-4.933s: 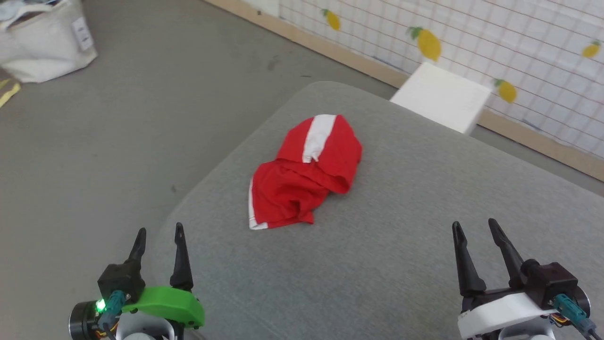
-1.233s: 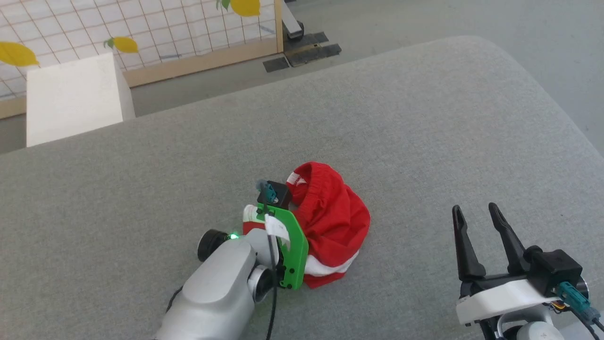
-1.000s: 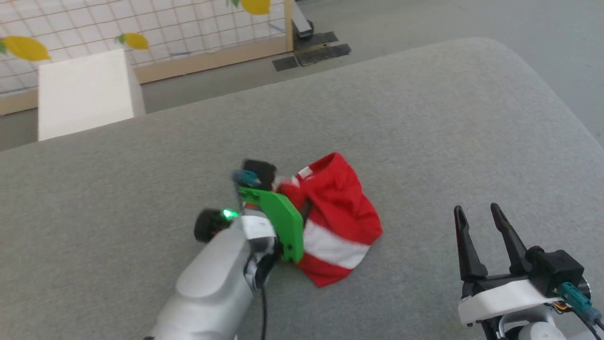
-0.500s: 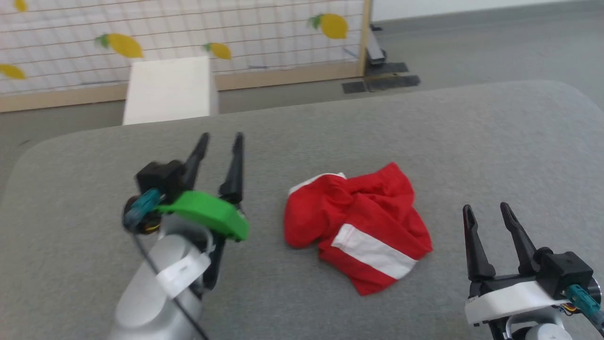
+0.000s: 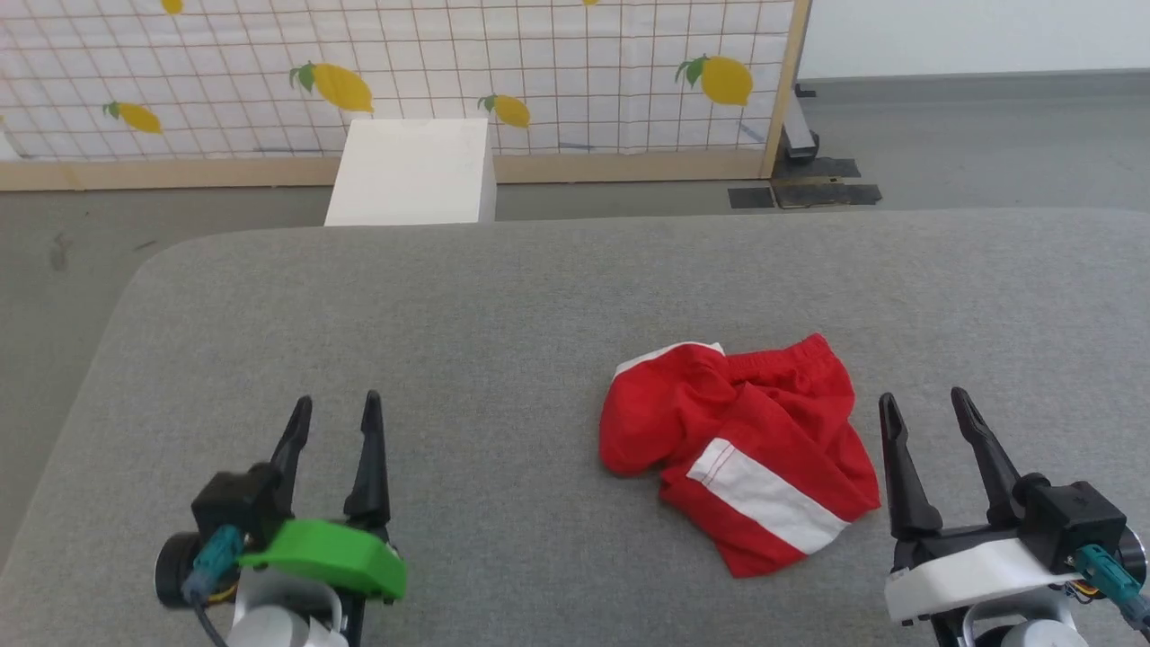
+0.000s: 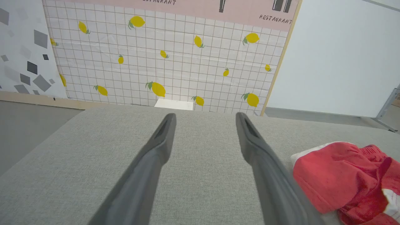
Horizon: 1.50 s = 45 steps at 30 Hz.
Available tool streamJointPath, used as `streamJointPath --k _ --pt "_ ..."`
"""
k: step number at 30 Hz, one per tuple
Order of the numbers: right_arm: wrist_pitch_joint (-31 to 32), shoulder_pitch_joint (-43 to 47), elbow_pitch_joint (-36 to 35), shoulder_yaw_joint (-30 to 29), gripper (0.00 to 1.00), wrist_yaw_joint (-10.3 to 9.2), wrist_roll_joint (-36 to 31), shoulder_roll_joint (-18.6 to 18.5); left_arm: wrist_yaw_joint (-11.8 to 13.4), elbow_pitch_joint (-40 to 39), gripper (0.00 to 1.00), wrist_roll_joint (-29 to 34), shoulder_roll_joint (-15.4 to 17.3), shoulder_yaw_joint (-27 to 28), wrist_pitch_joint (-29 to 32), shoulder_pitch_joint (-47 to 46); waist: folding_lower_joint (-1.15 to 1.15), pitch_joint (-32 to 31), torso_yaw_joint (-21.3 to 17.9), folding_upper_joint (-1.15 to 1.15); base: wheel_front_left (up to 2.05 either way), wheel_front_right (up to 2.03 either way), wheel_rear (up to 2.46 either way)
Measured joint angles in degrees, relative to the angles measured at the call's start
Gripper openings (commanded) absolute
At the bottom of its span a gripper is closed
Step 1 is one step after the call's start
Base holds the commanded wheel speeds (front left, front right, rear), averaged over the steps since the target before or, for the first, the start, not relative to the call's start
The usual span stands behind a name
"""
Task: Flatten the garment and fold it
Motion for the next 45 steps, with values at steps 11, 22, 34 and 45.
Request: streamJointPath --k 11,22,34,45 --pt "0.5 0.0 -0.1 0.2 1.0 0.0 0.0 0.0 -2.7 -1.9 1.0 4.1 -3.5 4.6 0.0 3.2 0.0 0.9 0.3 0.0 0.0 0.0 0.0" --pt "0.5 0.0 0.1 0.3 1.0 0.0 0.0 0.0 -4.3 -1.6 1.0 6.1 -5.2 6.8 0.0 3.4 0.0 0.7 0.1 0.0 0.0 0.0 0.0" --pt "1.2 0.0 -0.2 1.8 1.0 0.0 -0.1 0.0 -5.0 -1.2 1.0 6.6 -5.8 7.9 0.0 3.5 0.0 1.1 0.4 0.0 0.0 0.0 0.0" --pt "19.7 -6.1 4.3 15.7 1.0 0.0 -7.6 0.0 -5.2 -1.5 1.0 6.5 -6.0 7.2 0.0 3.3 0.01 3.3 1.4 0.0 0.0 0.0 0.0"
